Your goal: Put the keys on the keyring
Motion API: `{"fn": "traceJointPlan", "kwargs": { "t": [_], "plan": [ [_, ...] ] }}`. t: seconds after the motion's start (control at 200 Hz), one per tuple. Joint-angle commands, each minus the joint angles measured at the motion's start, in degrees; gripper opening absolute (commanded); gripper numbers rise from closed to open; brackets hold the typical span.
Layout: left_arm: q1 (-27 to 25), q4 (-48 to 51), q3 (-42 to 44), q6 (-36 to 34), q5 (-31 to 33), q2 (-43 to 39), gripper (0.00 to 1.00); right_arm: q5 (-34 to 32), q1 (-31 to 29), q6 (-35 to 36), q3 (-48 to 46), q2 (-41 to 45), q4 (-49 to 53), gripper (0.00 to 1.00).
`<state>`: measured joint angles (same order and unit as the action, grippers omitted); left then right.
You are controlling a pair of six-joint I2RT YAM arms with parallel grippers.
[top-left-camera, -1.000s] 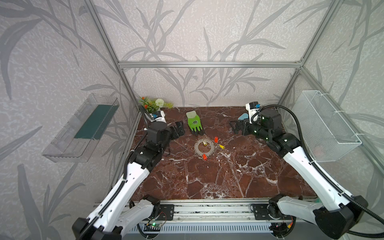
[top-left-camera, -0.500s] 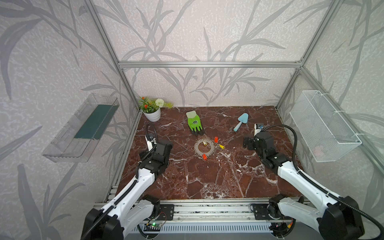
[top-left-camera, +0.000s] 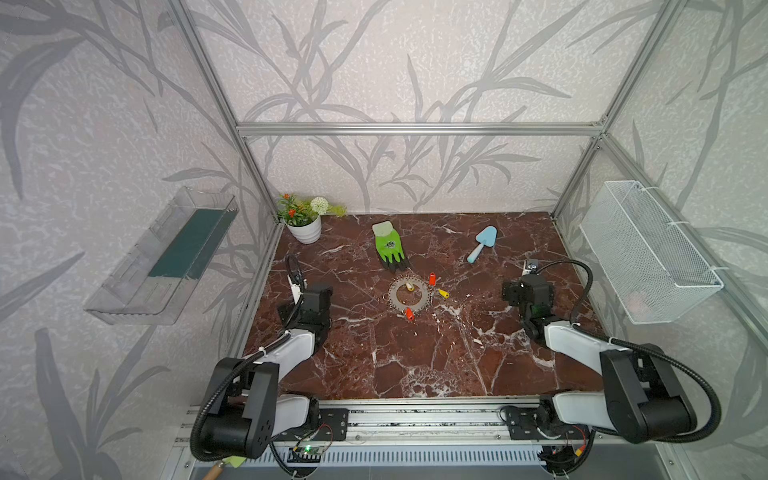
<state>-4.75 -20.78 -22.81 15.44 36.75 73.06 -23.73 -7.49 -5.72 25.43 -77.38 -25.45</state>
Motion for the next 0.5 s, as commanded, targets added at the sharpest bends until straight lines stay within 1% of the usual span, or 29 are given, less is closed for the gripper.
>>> {"fn": "traceJointPlan", "kwargs": {
  "t": [0.0, 0.08, 0.155, 0.215, 0.265, 0.31, 0.345, 0.365, 0.4, 0.46, 0.495],
  "plan": [
    [2.7, -12.1, 0.0, -3.3, -7.9, 1.9, 0.99, 6.2, 2.4, -0.3, 0.2, -1.0, -7.3, 0.99],
    [2.8, -11.6, -2.6, -6.9, -12.6, 4.9, 0.99, 7.1, 3.1, -1.1, -1.4, -3.0, -11.6, 0.99],
    [3.2, -10.8, -4.0, -8.6, -16.1, 6.4, 0.99, 12.2, 3.0, 1.9, -1.3, -4.6, -13.5, 0.99],
    [3.2, -14.5, -2.7, -10.6, -18.7, 7.2, 0.99, 15.0, 2.5, 3.8, -1.7, -6.7, -16.2, 0.99],
    [3.3, -21.7, 0.1, -10.2, -17.5, 9.3, 0.99, 14.5, 2.1, 4.4, -2.7, -8.8, -20.6, 0.99],
    [3.7, -27.4, 1.8, -8.8, -15.5, 12.3, 0.99, 15.0, 1.9, 5.9, -4.8, -11.0, -28.4, 0.99],
    [4.1, -32.2, 2.6, -8.8, -15.3, 14.8, 0.99, 14.0, 1.4, 6.7, -6.3, -13.1, -34.4, 0.99],
    [4.2, -33.8, 2.5, -9.1, -16.1, 15.7, 0.99, 13.2, 0.7, 7.3, -6.6, -13.2, -35.5, 0.99],
    [4.1, -32.9, 1.6, -9.8, -16.7, 15.8, 0.99, 12.0, -0.4, 7.8, -6.0, -12.0, -32.2, 0.99],
    [4.2, -24.4, -0.2, -8.8, -17.5, 13.4, 0.99, 10.0, -2.0, 9.3, -5.1, -12.2, -30.9, 0.99],
    [4.4, -27.2, 0.6, -9.3, -17.6, 14.5, 0.99, 9.4, -2.3, 9.7, -5.5, -13.4, -33.7, 0.99]
  ]
}}
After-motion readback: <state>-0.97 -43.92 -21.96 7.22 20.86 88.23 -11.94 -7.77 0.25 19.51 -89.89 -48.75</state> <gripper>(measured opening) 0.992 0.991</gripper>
